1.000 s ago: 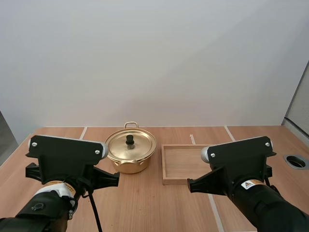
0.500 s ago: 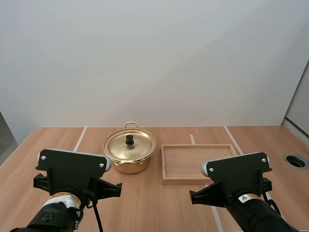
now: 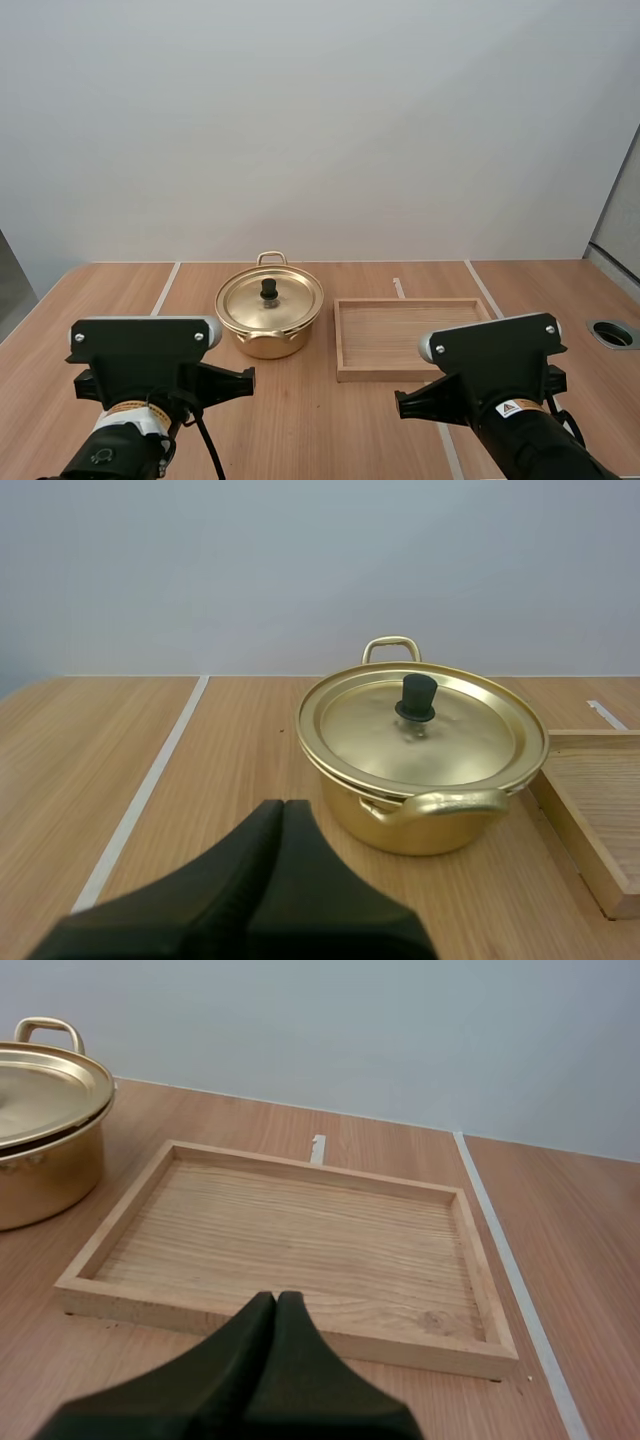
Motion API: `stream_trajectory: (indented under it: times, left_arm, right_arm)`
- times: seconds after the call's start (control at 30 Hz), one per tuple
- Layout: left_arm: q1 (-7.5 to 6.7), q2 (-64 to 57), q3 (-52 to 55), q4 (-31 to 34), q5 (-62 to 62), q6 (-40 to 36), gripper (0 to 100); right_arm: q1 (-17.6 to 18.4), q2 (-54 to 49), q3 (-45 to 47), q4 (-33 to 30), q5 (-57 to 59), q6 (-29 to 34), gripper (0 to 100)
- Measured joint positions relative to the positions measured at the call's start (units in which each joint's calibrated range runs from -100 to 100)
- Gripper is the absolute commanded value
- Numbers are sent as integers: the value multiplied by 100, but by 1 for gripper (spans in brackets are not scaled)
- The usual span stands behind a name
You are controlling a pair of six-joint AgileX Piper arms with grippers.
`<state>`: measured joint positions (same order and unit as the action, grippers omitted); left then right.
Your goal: Open the pot, put the grape inside, and close it
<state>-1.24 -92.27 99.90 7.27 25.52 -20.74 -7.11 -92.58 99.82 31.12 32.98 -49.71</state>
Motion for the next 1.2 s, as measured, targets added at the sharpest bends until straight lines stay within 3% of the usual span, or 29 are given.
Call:
stream_trajectory:
  times: [0.57, 0.97, 1.2]
  left_arm:
    - [17, -421, 10, 0, -16, -9, 0]
    - [348, -732, 10, 0, 192, -19, 0]
    - [372, -732, 10, 0, 556, -19, 0]
  right_arm:
    - [0, 0, 0, 12, -83, 0, 0]
    - [0, -96, 0, -24, -83, 0, 0]
    - [57, -683, 18, -61, -88, 0, 0]
